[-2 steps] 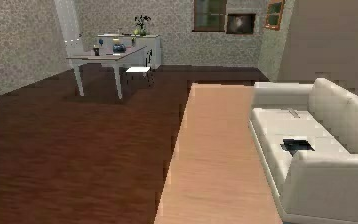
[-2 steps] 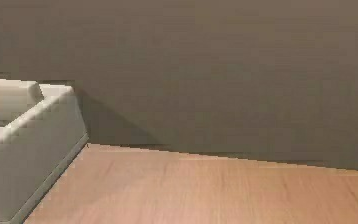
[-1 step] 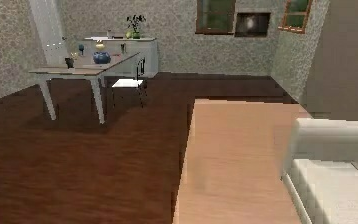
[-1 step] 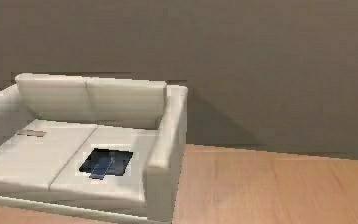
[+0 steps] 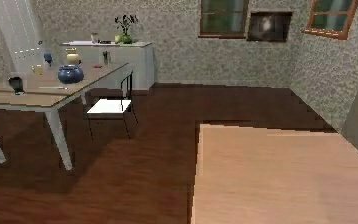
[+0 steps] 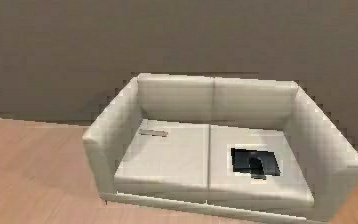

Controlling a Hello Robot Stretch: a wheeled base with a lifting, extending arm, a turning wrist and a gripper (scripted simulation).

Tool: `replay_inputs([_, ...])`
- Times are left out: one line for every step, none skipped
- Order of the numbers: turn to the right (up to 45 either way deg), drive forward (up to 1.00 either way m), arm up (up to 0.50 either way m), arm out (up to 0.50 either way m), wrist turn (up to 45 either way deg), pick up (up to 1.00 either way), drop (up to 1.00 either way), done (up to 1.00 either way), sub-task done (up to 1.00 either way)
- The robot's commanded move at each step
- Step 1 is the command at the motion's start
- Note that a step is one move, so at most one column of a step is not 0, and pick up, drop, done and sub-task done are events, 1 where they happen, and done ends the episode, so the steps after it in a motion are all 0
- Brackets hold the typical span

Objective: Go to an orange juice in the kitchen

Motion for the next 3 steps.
replay_inputs([0.0, 1.0, 0.0, 0.0, 0.0, 0.0, 0.0, 0.0, 0.0])
replay_inputs([0.0, 1.0, 0.0, 0.0, 0.0, 0.0, 0.0, 0.0, 0.0])
replay_inputs([-3.0, 0.0, 0.0, 0.0, 0.0, 0.0, 0.0, 0.0, 0.0])
